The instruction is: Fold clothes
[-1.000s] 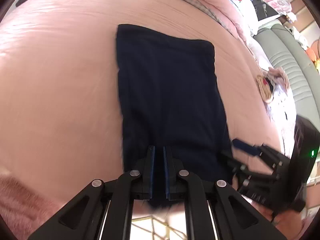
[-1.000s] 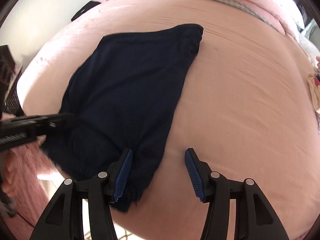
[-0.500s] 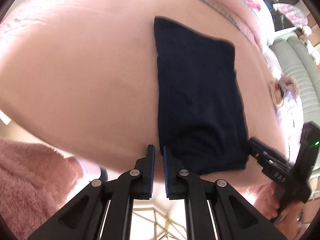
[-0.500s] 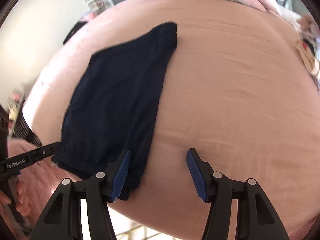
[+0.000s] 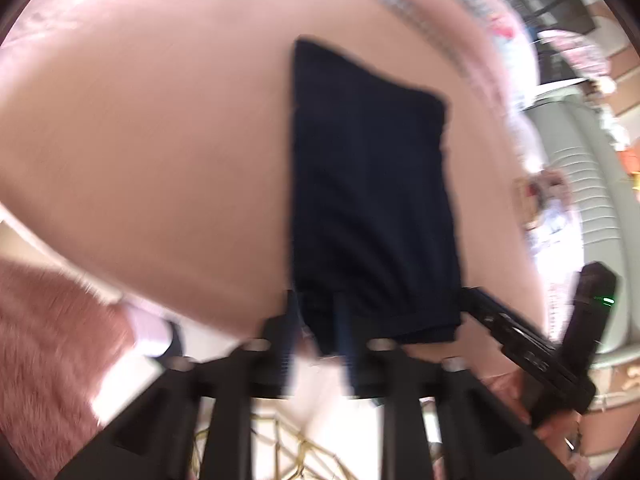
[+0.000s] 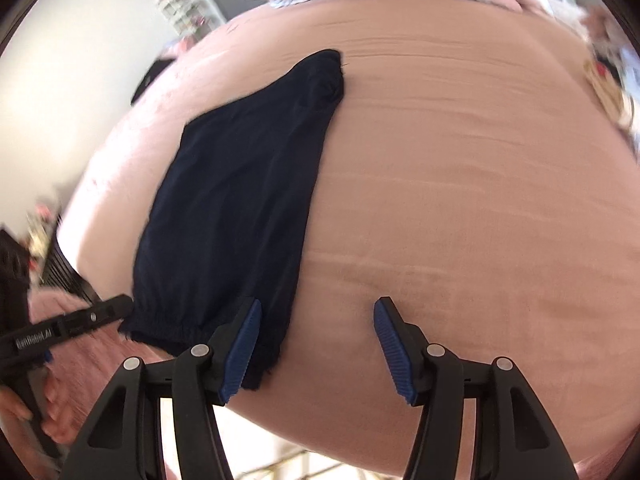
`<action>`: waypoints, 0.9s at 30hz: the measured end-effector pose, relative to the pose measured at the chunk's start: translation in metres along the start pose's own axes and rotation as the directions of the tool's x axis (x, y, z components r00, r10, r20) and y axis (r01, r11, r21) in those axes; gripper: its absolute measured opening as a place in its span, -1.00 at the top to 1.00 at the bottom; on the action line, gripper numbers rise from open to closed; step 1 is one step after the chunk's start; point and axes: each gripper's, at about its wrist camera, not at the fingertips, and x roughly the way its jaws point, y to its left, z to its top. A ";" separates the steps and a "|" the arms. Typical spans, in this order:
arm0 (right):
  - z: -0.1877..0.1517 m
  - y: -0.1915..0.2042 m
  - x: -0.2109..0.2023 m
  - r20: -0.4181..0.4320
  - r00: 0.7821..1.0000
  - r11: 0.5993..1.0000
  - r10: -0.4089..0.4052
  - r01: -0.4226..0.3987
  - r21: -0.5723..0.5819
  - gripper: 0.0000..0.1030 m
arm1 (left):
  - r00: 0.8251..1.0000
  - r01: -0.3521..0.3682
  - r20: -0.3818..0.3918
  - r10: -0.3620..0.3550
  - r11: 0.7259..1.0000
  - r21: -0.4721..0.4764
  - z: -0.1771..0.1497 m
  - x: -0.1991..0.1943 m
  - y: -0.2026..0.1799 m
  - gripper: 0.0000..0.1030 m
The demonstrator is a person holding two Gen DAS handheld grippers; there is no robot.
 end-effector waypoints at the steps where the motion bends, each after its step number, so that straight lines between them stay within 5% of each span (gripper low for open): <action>1: -0.002 0.005 0.001 -0.016 0.999 0.999 -0.030 0.029 -0.037 -0.15 | 1.000 0.019 0.010 -0.019 1.000 -0.009 -0.004 -0.003 0.003 0.26; 4: -0.004 0.005 -0.003 -0.017 0.999 0.999 -0.032 0.032 -0.041 -0.24 | 0.999 0.032 0.017 -0.032 0.999 -0.010 -0.010 -0.012 0.011 0.15; 9: -0.001 -0.012 0.000 -0.018 0.998 0.995 0.065 -0.063 0.081 -0.25 | 0.998 0.064 0.004 -0.064 0.998 0.011 -0.001 0.029 -0.023 0.16; 14: 0.003 0.000 0.013 -0.030 0.998 0.997 0.053 -0.051 0.055 -0.29 | 0.999 0.053 0.006 -0.053 0.999 0.003 0.011 0.062 -0.051 0.16; 16: 0.001 0.008 0.012 -0.042 0.998 0.999 0.051 -0.051 0.004 -0.21 | 0.998 0.068 0.000 -0.068 0.998 0.010 0.013 0.068 -0.055 0.38; 17: 0.000 0.011 0.010 -0.046 0.997 0.998 0.064 -0.064 -0.009 -0.11 | 0.997 0.078 -0.007 -0.078 0.997 0.016 0.015 0.073 -0.058 0.70; 22: -0.003 0.011 0.011 -0.053 0.993 0.995 0.102 -0.102 0.004 -0.05 | 0.996 0.087 -0.014 -0.087 0.996 0.016 0.021 0.090 -0.061 0.68; 25: 0.000 0.015 0.016 -0.042 0.994 0.995 0.098 -0.097 0.019 -0.18 | 0.994 0.110 -0.015 -0.110 0.994 -0.013 0.029 0.100 -0.061 0.68; 27: -0.001 0.019 0.014 -0.043 0.995 0.996 0.090 -0.091 -0.003 0.04 | 0.994 0.108 -0.008 -0.108 0.994 -0.003 0.031 0.098 -0.065 0.69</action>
